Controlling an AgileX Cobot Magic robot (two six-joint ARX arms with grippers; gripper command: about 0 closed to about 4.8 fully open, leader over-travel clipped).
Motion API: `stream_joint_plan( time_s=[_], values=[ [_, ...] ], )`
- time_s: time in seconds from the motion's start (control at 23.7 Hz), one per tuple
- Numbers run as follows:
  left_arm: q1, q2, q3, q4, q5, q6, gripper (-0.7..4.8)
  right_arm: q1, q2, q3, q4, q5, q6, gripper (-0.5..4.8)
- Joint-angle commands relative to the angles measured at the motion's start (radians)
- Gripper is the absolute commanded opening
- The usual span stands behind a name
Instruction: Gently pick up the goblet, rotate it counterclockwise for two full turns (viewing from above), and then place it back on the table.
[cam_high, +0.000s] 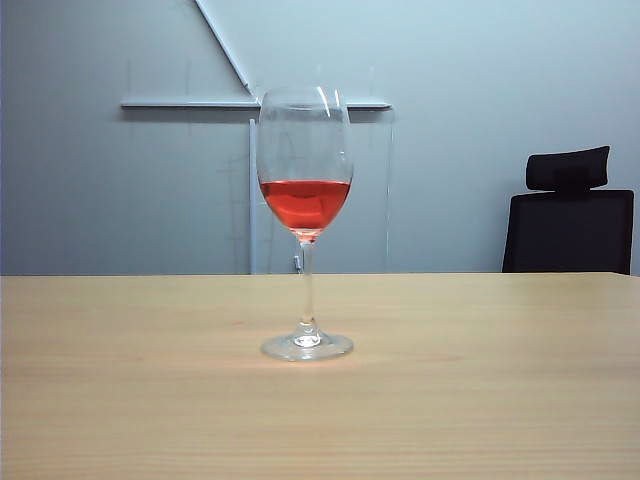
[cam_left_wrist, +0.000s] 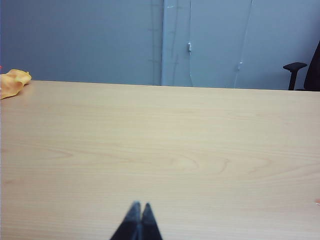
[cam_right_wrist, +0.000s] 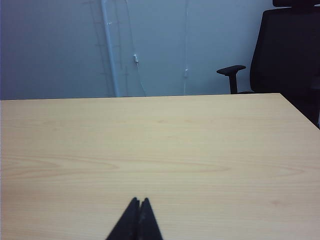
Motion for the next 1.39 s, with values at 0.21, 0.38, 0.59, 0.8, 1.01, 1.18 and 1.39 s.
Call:
stream_joint_plan(
  time_s=[0.21, 0.38, 0.59, 0.8, 1.01, 1.18, 1.39],
  values=[
    [-0.001, 0.000, 0.003, 0.009, 0.001, 0.006, -0.05, 0.000, -0.002, -0.004, 0.012, 0.004, -0.001, -0.07],
    [-0.026, 0.001, 0.002, 0.009, -0.005, 0.006, -0.05, 0.002, -0.002, -0.004, 0.030, -0.017, 0.023, -0.07],
    [-0.181, 0.015, 0.002, 0.010, -0.022, 0.006, -0.05, 0.006, 0.000, -0.003, 0.082, -0.072, 0.154, -0.05],
    [-0.409, 0.118, 0.002, 0.009, -0.022, 0.006, -0.05, 0.006, 0.003, 0.063, 0.091, -0.099, 0.156, 0.01],
    [-0.537, 0.174, 0.002, -0.001, -0.018, 0.006, -0.05, 0.007, 0.158, 0.137, 0.098, -0.227, 0.049, 2.43],
    [-0.540, 0.173, 0.002, 0.000, -0.018, 0.006, -0.05, 0.113, 0.545, 0.166, 0.330, -0.360, -0.051, 3.93],
    [-0.540, 0.173, 0.002, 0.000, -0.019, 0.006, -0.05, 0.359, 1.011, 0.260, 0.524, -0.354, -0.199, 4.40]
  ],
)
